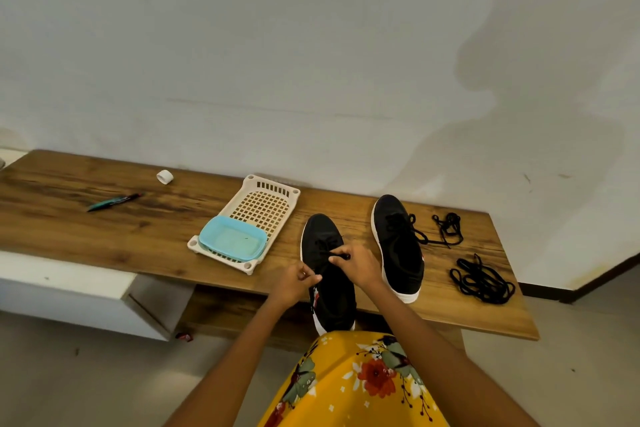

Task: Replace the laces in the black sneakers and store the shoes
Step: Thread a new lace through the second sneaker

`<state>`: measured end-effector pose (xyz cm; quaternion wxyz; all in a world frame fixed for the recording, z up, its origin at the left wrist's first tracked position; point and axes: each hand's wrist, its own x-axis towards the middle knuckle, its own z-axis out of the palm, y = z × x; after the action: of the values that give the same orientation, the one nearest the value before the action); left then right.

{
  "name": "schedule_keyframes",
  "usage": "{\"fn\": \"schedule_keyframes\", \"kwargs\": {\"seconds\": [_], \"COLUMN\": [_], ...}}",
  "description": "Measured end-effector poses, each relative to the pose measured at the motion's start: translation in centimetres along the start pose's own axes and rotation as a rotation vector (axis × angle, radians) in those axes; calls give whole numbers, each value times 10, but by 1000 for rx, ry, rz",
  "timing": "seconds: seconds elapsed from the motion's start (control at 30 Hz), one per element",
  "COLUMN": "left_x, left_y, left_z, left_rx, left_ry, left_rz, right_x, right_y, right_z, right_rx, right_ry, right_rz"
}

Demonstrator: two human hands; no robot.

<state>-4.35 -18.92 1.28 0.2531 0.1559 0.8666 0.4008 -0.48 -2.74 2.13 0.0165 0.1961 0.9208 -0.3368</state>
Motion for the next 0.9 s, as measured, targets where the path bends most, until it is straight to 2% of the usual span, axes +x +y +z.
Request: {"fn": "schedule_keyframes", "kwargs": {"seconds": [0.2,0.33,0.43,0.57,0.83,0.9], "left_x": [5,8,6,9,11,12], "left_y": [6,1,-5,-9,4,-2], "left_z": [-7,-1,-2,-6,-1,-6], "left_rx": [-71,18,-174,-482,-429,-439], "left_ry": [75,49,23,51,29,-56], "left_rz": [-92,-38,18,-78,-31,-29], "right_x": [-3,-5,-5,-8,-11,-11], "right_y": [-1,1,2,4,6,6], "right_z": [4,4,4,8,10,11], "right_rx": [-8,11,14,29,39,41], "right_ry": [45,75,83,106,142,145], "right_rz": [20,11,-8,-30,-55,-42]}}
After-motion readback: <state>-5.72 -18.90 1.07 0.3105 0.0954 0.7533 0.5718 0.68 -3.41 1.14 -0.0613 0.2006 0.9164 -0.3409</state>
